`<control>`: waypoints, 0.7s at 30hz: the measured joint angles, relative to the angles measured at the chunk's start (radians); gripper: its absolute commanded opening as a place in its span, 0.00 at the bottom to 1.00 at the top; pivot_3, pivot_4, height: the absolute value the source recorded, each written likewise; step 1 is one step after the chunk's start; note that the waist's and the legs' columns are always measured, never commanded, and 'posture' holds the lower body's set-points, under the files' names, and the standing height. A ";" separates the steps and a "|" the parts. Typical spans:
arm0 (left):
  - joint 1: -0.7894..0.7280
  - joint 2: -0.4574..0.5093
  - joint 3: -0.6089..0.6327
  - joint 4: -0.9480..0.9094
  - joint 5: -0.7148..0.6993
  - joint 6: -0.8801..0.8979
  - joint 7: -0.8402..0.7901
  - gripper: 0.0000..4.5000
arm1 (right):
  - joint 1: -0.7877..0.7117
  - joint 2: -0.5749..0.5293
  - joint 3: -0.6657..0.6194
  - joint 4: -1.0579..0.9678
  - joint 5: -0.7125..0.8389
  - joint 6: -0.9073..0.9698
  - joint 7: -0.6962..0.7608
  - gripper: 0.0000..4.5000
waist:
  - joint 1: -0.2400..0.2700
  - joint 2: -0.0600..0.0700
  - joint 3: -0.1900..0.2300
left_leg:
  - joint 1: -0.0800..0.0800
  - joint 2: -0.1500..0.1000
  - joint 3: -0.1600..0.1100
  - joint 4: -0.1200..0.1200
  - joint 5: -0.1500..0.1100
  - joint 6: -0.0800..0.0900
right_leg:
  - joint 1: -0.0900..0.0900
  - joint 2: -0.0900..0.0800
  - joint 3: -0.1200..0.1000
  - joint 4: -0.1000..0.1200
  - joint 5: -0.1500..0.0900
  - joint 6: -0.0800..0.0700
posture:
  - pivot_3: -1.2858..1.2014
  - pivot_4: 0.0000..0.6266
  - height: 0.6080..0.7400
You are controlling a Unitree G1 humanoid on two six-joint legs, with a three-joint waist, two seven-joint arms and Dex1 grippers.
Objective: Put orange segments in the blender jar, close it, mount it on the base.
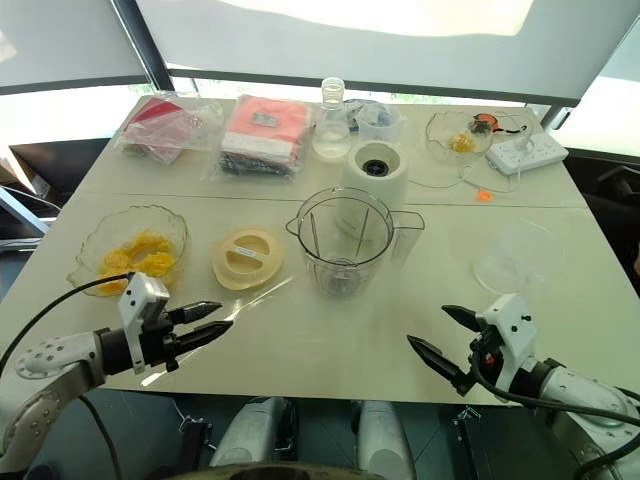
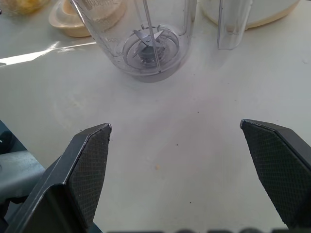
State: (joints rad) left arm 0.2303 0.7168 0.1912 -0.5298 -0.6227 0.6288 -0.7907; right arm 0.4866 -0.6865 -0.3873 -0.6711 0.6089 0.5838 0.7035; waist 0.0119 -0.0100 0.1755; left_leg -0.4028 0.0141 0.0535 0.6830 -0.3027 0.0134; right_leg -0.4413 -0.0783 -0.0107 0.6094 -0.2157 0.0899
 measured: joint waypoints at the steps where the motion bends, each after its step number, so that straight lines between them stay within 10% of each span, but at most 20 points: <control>1: -0.001 0.000 0.000 0.000 0.000 0.000 0.000 0.51 | -0.001 0.001 0.001 0.000 -0.001 0.000 -0.001 0.99 | 0.000 0.000 0.000 | 0.000 0.000 0.000 0.000 0.000 0.000 | 0.000 0.000 0.000 0.000 0.000 0.000 | 0.52 0.24 1.00; 21: -0.072 0.000 -0.023 -0.001 -0.018 0.017 -0.014 0.51 | 0.004 0.032 -0.009 0.011 -0.019 -0.005 -0.016 0.99 | 0.000 0.000 0.000 | 0.005 0.000 0.000 0.001 0.000 0.000 | 0.005 0.000 0.000 0.001 0.000 0.000 | 0.52 0.24 1.00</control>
State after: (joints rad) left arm 0.1585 0.7163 0.1679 -0.5309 -0.6412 0.6460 -0.8046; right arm 0.4903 -0.6542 -0.3963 -0.6596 0.5895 0.5791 0.6877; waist 0.0116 -0.0103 0.1752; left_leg -0.3973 0.0139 0.0536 0.6837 -0.3027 0.0135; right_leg -0.4364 -0.0781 -0.0106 0.6106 -0.2157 0.0899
